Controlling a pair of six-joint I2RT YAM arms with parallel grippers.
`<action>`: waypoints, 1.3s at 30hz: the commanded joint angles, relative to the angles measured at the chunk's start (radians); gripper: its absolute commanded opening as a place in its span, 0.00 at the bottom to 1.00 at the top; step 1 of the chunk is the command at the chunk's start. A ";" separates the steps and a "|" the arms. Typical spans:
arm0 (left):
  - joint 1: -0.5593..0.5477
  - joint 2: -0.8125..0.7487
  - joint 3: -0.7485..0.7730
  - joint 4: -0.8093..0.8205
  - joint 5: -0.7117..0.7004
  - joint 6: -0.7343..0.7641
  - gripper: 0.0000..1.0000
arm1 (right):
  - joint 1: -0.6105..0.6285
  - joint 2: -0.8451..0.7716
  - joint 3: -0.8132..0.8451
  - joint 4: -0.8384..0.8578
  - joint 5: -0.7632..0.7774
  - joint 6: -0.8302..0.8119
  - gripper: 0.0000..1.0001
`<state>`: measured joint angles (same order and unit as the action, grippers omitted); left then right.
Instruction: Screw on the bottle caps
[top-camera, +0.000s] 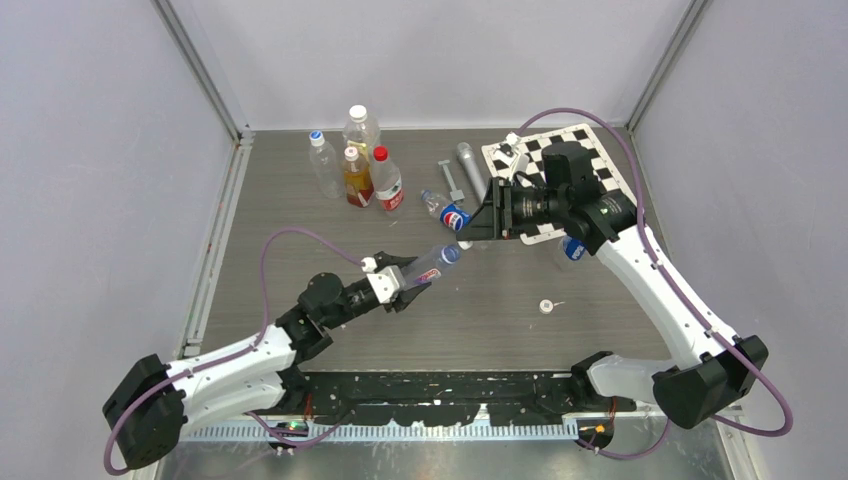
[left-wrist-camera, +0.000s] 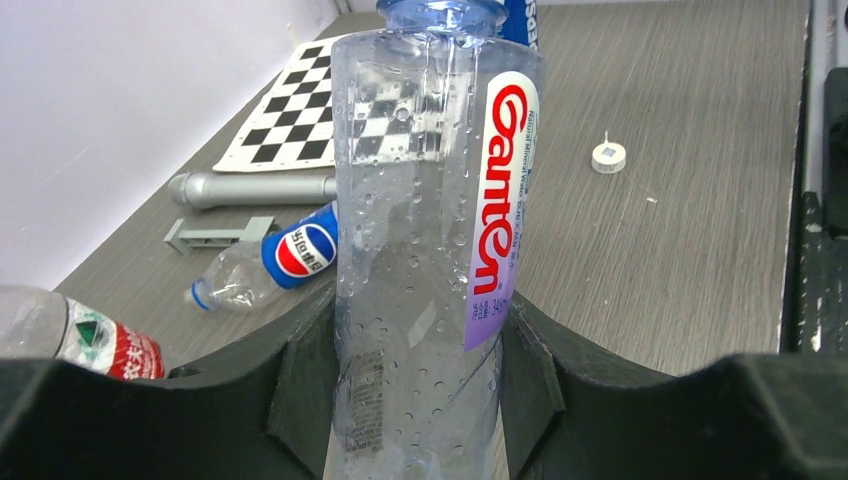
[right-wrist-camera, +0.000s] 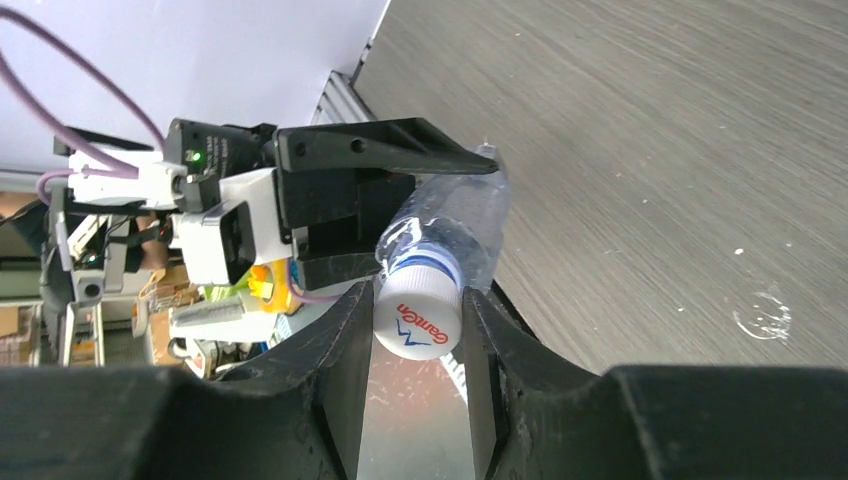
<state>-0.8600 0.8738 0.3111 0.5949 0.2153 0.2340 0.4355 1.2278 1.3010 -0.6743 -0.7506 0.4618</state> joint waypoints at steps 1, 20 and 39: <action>-0.004 0.033 0.058 0.116 0.039 -0.046 0.19 | 0.001 -0.041 -0.017 0.070 -0.110 0.022 0.01; -0.004 0.081 0.117 0.094 0.096 -0.067 0.09 | 0.011 -0.021 -0.015 -0.058 -0.099 -0.088 0.01; -0.001 0.105 0.228 -0.098 0.205 -0.074 0.00 | 0.028 0.015 0.021 -0.100 -0.154 -0.162 0.01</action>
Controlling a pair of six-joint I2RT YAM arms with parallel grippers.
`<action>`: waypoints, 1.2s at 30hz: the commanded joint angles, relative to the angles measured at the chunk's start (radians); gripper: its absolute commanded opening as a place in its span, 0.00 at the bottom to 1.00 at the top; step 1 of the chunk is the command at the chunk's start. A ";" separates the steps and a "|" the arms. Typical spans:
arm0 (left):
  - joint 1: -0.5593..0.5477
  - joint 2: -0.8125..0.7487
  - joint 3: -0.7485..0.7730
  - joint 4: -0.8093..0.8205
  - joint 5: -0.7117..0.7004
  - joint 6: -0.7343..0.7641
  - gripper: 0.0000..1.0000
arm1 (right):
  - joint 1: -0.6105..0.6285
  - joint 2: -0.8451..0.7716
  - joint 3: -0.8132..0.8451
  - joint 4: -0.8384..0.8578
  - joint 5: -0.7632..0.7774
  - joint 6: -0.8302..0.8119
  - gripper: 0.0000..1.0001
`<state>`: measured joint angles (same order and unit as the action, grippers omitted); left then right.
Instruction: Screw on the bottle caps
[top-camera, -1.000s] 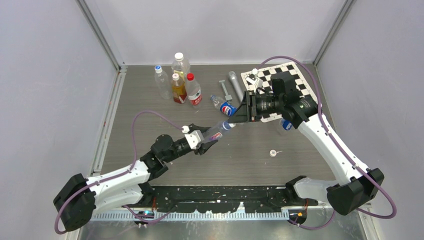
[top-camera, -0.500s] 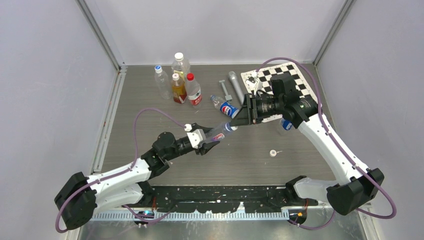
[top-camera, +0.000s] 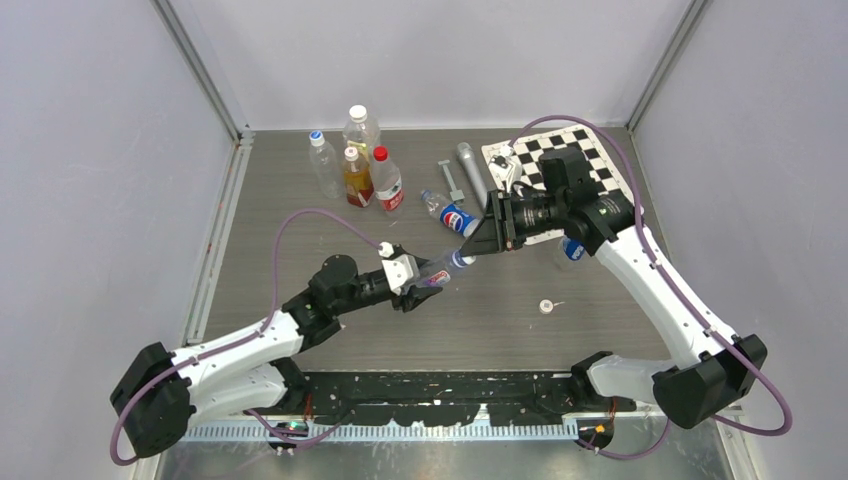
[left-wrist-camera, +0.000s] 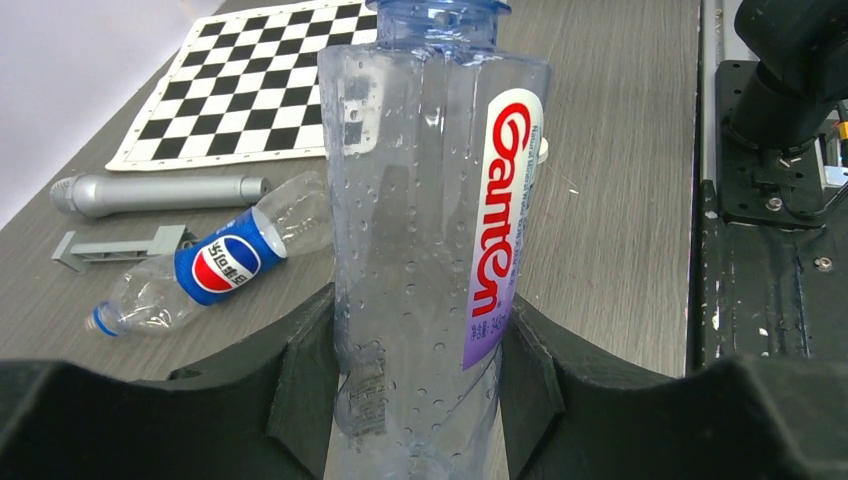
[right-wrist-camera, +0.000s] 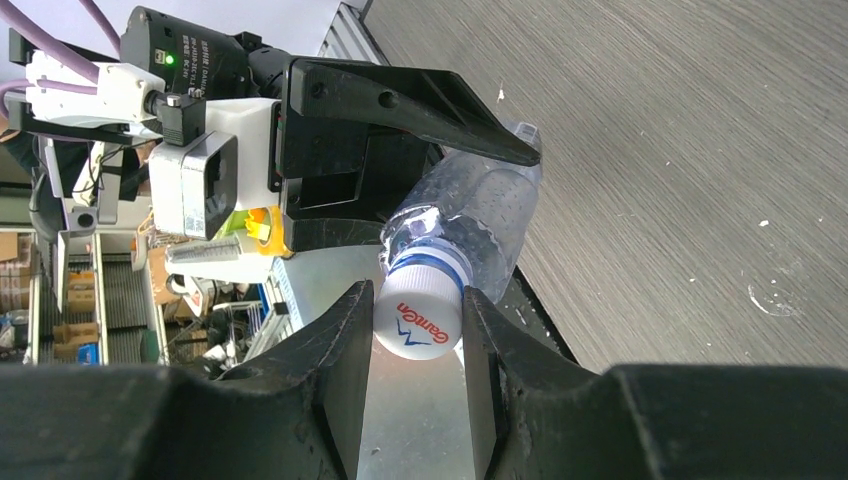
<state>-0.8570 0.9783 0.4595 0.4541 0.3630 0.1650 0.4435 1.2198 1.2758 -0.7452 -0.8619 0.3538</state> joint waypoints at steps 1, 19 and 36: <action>0.000 0.003 0.088 0.030 0.066 -0.005 0.00 | 0.020 0.027 0.052 -0.053 -0.047 -0.077 0.01; 0.085 0.049 0.276 -0.333 0.219 -0.059 0.00 | 0.026 0.069 0.115 -0.122 -0.011 -0.181 0.01; 0.112 0.050 0.250 -0.293 0.189 -0.073 0.00 | 0.025 0.072 0.067 0.016 -0.017 -0.088 0.01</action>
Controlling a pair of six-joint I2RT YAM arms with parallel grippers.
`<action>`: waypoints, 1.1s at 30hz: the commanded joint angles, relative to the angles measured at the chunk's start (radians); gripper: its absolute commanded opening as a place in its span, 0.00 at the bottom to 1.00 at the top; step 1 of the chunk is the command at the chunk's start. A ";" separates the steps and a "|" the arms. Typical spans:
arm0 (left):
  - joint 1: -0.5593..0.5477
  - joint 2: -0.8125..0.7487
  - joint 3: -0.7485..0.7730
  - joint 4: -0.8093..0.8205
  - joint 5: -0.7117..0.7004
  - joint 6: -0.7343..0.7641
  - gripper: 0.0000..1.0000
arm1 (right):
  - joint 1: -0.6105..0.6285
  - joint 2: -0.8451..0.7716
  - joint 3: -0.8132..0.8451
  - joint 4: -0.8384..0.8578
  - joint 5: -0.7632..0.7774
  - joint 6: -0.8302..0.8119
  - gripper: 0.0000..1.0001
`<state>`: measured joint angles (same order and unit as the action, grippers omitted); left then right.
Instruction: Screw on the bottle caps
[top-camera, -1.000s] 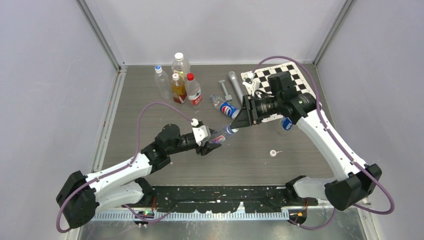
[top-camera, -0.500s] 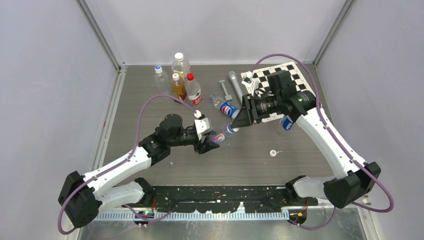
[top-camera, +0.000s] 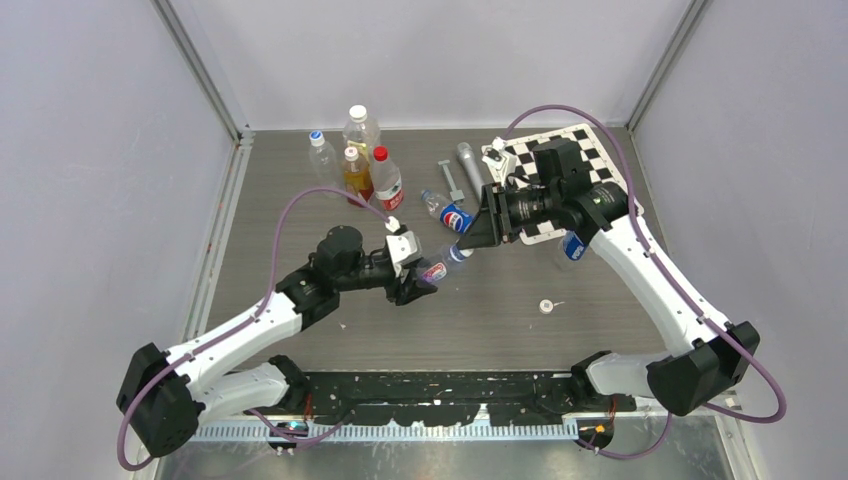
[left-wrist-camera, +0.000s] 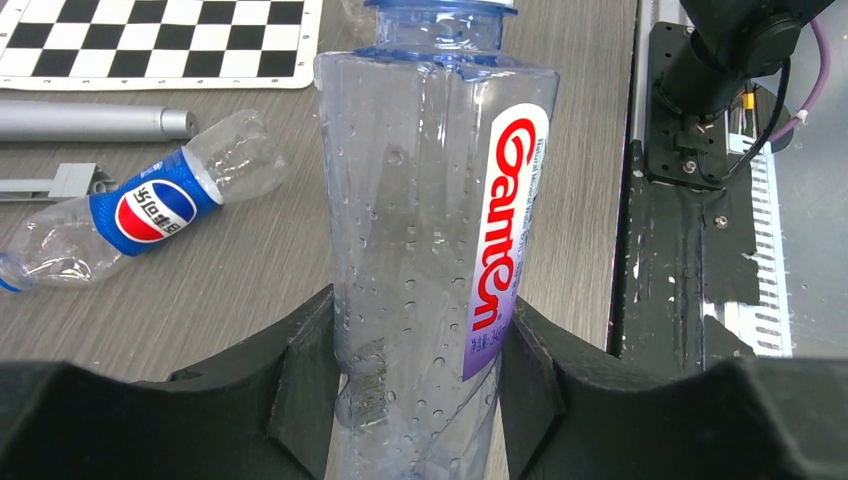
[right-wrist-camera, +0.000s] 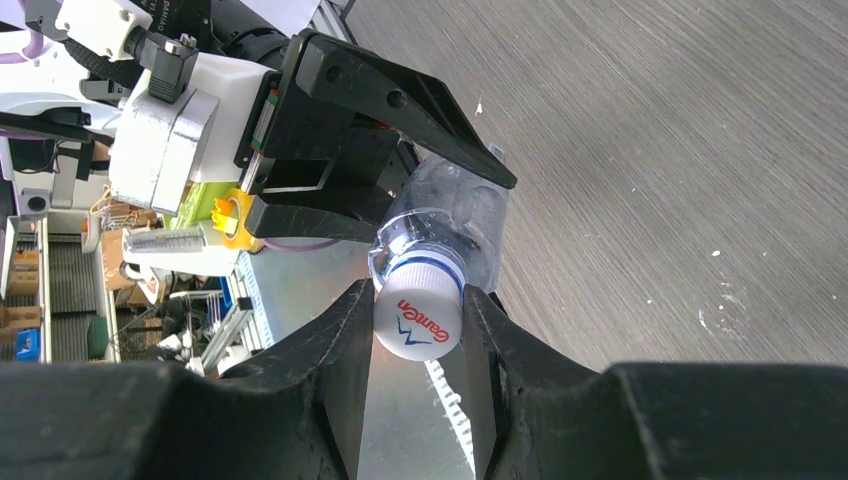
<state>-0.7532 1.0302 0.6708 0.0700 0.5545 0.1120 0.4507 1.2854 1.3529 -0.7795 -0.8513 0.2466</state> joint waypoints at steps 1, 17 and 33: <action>0.014 -0.001 0.042 0.085 -0.003 -0.025 0.00 | 0.018 0.005 -0.011 0.046 -0.032 0.011 0.01; 0.044 0.005 0.030 0.097 0.018 -0.043 0.00 | -0.022 -0.012 -0.005 0.091 0.000 0.031 0.01; 0.054 0.020 0.042 0.093 0.045 -0.043 0.00 | -0.033 -0.041 -0.016 0.155 -0.026 0.055 0.01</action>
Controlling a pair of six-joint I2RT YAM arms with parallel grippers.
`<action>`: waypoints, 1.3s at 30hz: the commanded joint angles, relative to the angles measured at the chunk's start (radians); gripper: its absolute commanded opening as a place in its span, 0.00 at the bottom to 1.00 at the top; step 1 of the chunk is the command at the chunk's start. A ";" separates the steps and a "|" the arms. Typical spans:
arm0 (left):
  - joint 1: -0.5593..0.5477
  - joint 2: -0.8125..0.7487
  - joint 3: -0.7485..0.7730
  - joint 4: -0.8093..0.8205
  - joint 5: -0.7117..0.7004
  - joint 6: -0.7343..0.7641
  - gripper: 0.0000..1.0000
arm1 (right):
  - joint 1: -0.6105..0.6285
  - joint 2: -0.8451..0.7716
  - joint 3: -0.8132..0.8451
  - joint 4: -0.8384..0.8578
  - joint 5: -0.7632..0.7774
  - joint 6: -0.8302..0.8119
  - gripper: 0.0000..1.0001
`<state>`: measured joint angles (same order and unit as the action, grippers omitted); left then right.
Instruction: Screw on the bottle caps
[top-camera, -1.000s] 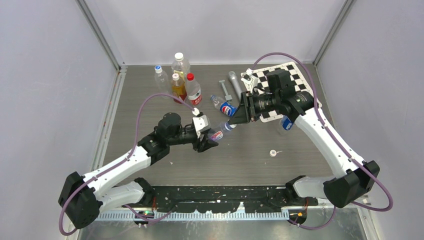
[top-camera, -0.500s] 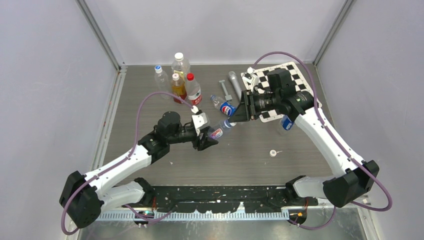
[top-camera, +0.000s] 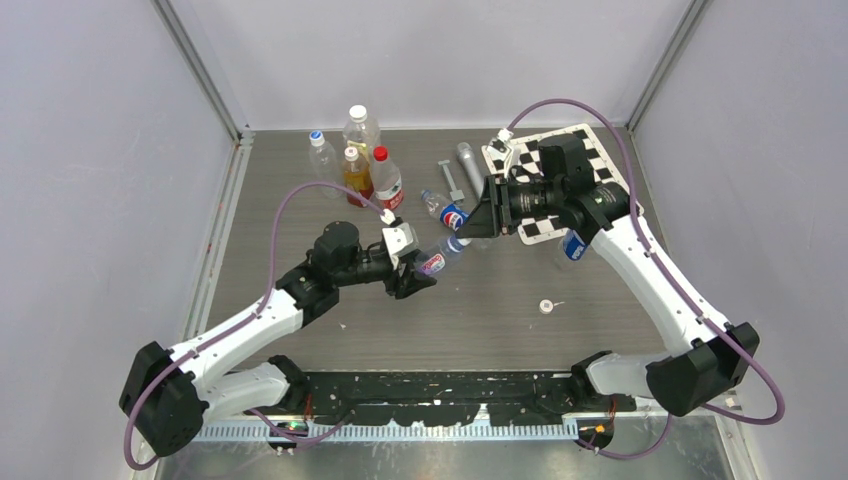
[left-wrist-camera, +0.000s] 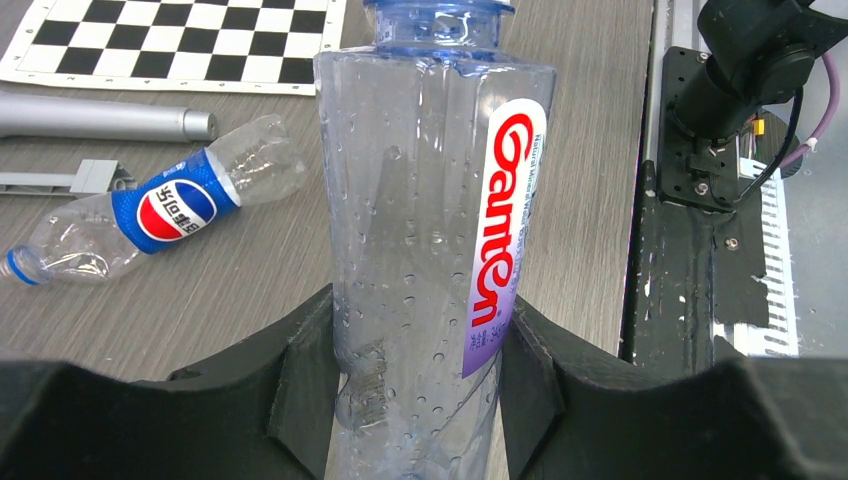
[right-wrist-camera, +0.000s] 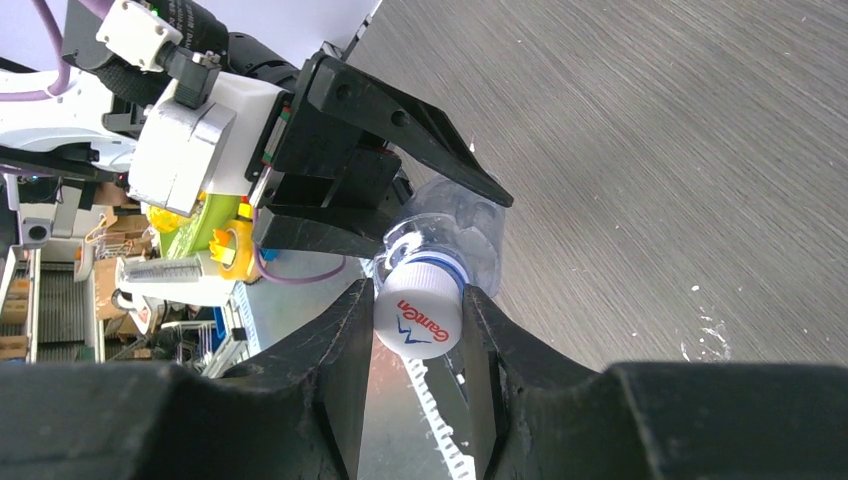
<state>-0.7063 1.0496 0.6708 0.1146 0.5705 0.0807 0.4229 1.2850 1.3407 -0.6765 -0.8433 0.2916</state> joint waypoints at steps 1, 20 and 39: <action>0.007 0.000 0.043 0.047 0.029 -0.010 0.00 | -0.004 -0.040 -0.004 0.052 -0.040 0.011 0.01; 0.011 0.006 0.061 0.046 0.080 -0.025 0.00 | -0.005 -0.015 -0.038 0.010 -0.037 -0.031 0.01; 0.010 0.020 0.077 0.047 0.106 -0.026 0.00 | -0.004 0.008 -0.045 0.032 0.008 -0.012 0.01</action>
<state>-0.6975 1.0782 0.6876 0.0906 0.6304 0.0589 0.4168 1.2770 1.2976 -0.6655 -0.8650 0.2836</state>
